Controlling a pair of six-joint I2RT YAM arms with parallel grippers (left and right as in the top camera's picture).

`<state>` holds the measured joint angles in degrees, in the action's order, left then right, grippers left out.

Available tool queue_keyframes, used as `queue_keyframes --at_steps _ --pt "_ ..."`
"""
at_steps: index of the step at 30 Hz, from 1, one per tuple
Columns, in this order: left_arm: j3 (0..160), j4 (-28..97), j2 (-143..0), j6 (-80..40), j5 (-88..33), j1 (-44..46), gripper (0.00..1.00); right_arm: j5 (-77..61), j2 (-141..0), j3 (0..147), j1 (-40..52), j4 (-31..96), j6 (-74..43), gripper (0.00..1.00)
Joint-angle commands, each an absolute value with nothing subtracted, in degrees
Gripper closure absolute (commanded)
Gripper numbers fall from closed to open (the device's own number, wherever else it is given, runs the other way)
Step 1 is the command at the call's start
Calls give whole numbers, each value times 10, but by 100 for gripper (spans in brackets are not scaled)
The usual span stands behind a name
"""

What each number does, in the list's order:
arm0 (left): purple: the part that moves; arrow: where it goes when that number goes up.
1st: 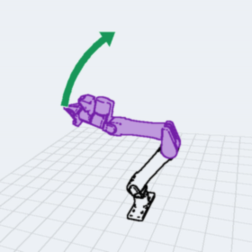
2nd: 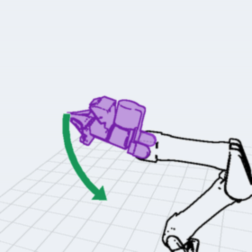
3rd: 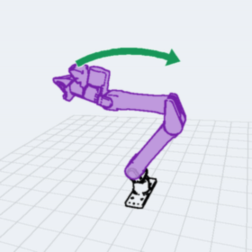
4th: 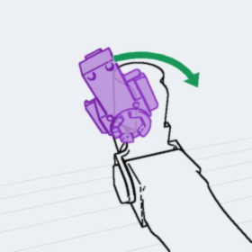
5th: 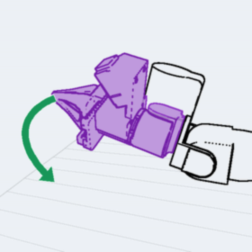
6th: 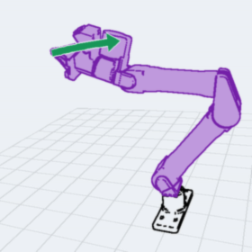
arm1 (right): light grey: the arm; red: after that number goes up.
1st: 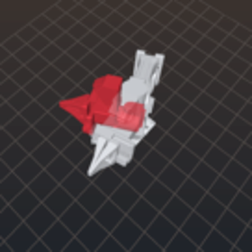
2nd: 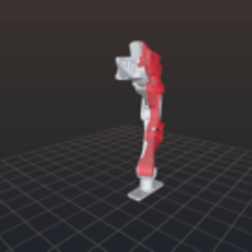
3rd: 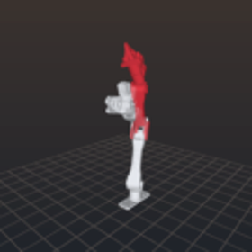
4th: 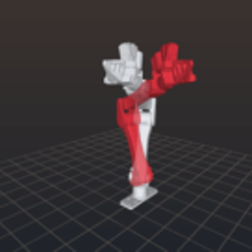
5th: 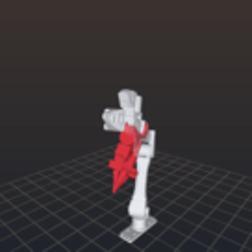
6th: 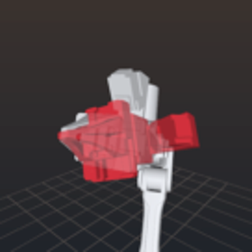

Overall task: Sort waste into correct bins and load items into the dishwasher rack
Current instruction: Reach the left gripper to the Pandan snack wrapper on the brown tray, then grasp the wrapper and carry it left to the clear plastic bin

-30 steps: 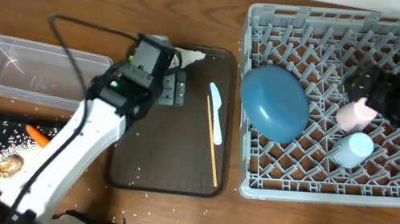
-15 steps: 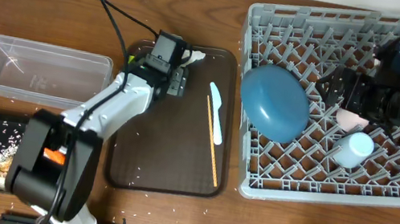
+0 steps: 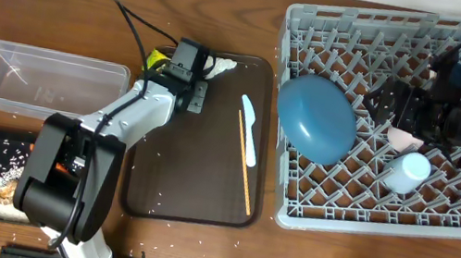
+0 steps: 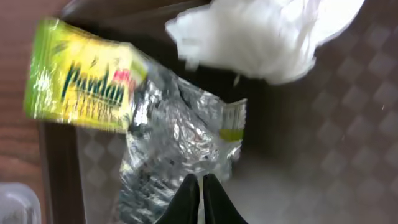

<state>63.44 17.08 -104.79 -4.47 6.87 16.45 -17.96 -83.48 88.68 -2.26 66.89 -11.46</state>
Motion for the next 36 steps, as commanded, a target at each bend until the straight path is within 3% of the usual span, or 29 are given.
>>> queue_keyframes --at_steps 1,7,13,14,22,27,28,31,36 --pt "636 193 -996 -50 62 163 94 -168 -825 883 -15 671 -106 2" --pt "636 236 -909 -50 60 164 94 -165 -825 883 -15 670 -106 2" --pt "627 250 -928 -68 61 163 37 -165 -825 883 -14 675 -106 2" --pt "626 250 -939 -84 64 162 31 -165 -825 883 -14 678 -106 2" --pt "626 211 -1013 -218 71 137 30 -165 -825 883 -14 682 -106 1" --pt "626 182 -1032 -233 71 125 31 -165 -825 883 -14 682 -106 1" --pt "626 178 -1032 -232 70 126 33 -165 -825 883 -14 682 -106 1" --pt "626 176 -1032 -233 63 126 52 -165 -825 883 -14 682 -106 1" --pt "623 189 -1032 -236 35 126 50 -165 -825 883 -14 682 -106 1"
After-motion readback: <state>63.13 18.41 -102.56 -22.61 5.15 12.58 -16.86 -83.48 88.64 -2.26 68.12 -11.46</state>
